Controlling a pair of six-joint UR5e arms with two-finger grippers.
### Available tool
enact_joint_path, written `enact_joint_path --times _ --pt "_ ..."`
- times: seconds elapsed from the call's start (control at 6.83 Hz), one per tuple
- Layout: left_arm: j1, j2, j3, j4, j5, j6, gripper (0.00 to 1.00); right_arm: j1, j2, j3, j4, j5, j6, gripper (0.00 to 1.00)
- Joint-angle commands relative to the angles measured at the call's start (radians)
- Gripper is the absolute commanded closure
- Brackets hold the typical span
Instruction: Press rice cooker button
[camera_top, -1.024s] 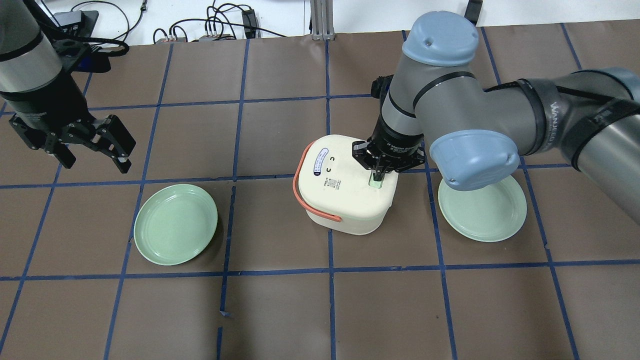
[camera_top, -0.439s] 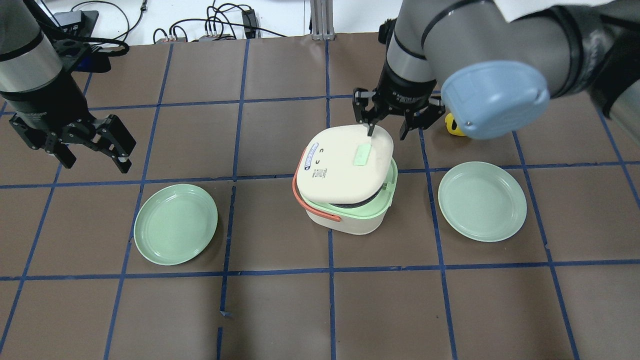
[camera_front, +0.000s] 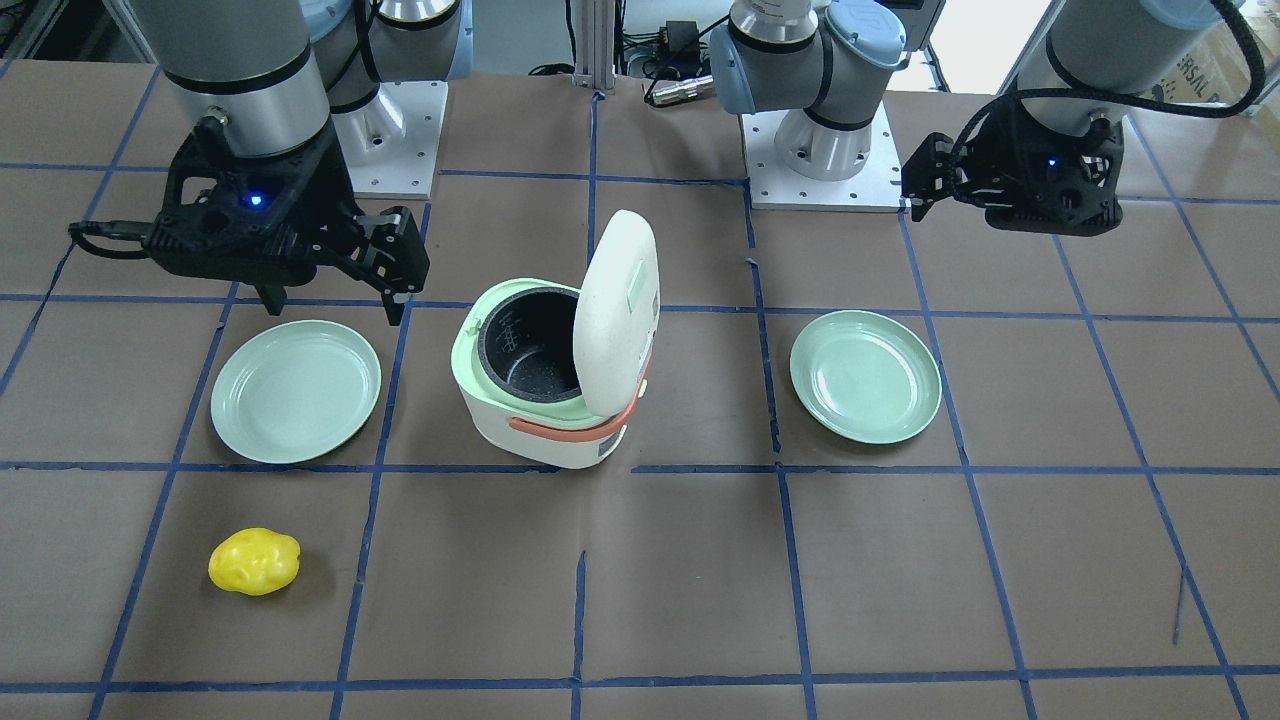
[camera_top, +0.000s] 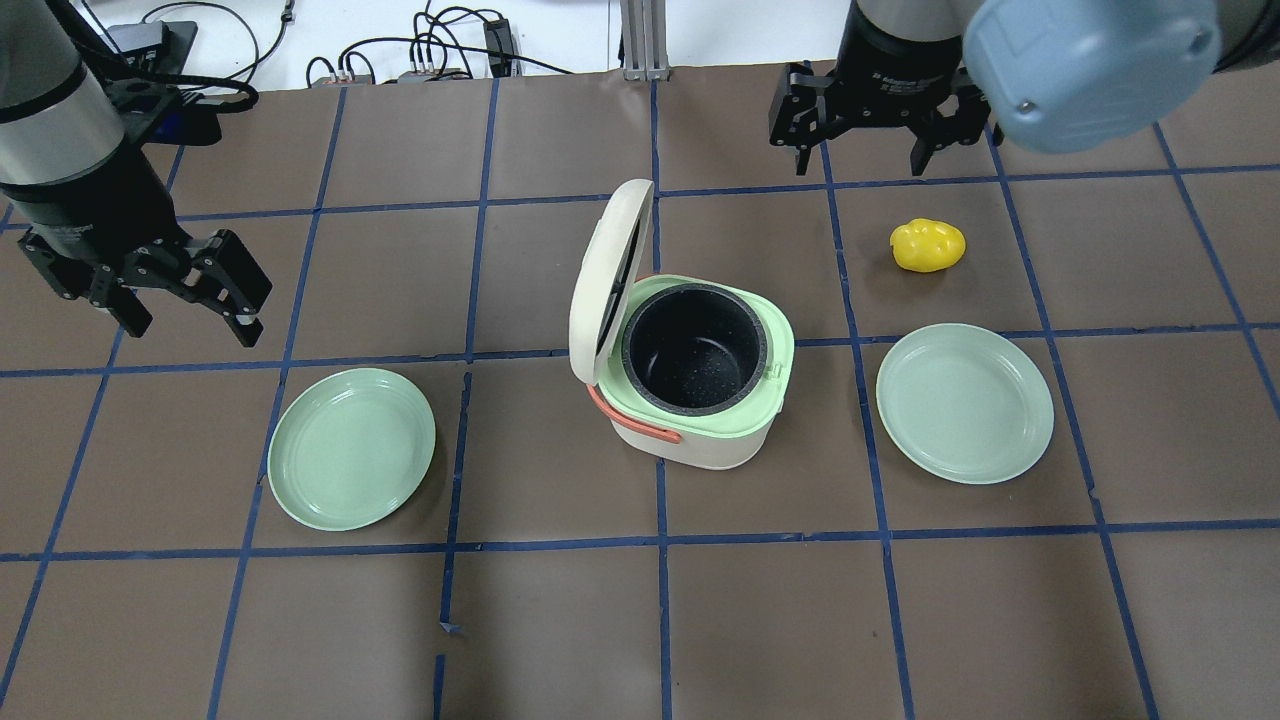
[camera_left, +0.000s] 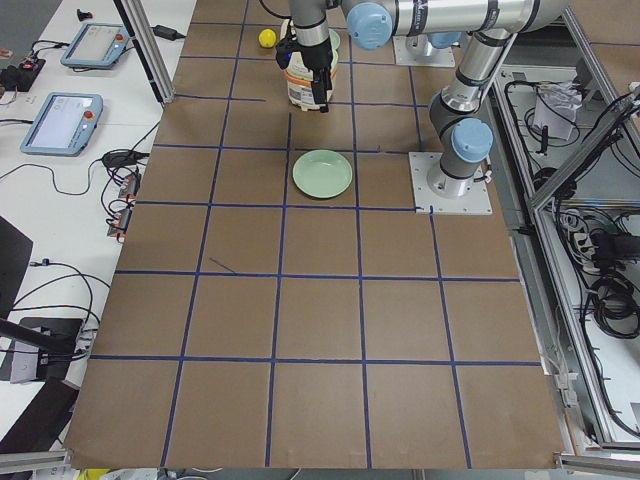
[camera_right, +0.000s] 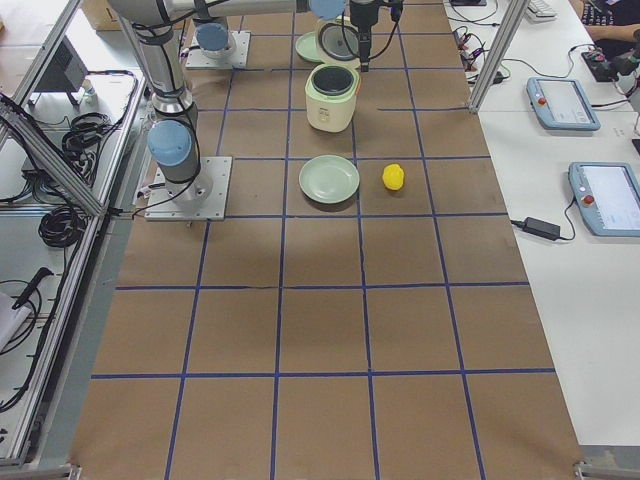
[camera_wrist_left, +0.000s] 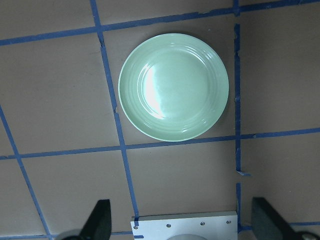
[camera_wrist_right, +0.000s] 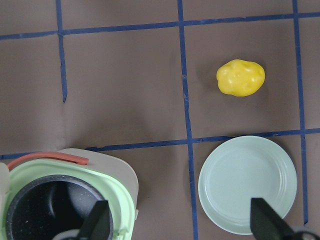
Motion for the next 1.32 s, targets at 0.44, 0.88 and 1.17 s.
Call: enact_joint_path --times 0.44,0.88,1.17 --pt "0.000 0.000 0.000 0.000 0.000 0.000 0.00 -0.034 -0.022 0.036 0.145 0.092 -0.136 0.00" --pt "0.000 0.000 0.000 0.000 0.000 0.000 0.00 -0.031 -0.018 0.038 0.144 0.090 -0.136 0.00" --pt "0.000 0.000 0.000 0.000 0.000 0.000 0.00 -0.030 -0.019 0.038 0.144 0.090 -0.136 0.00"
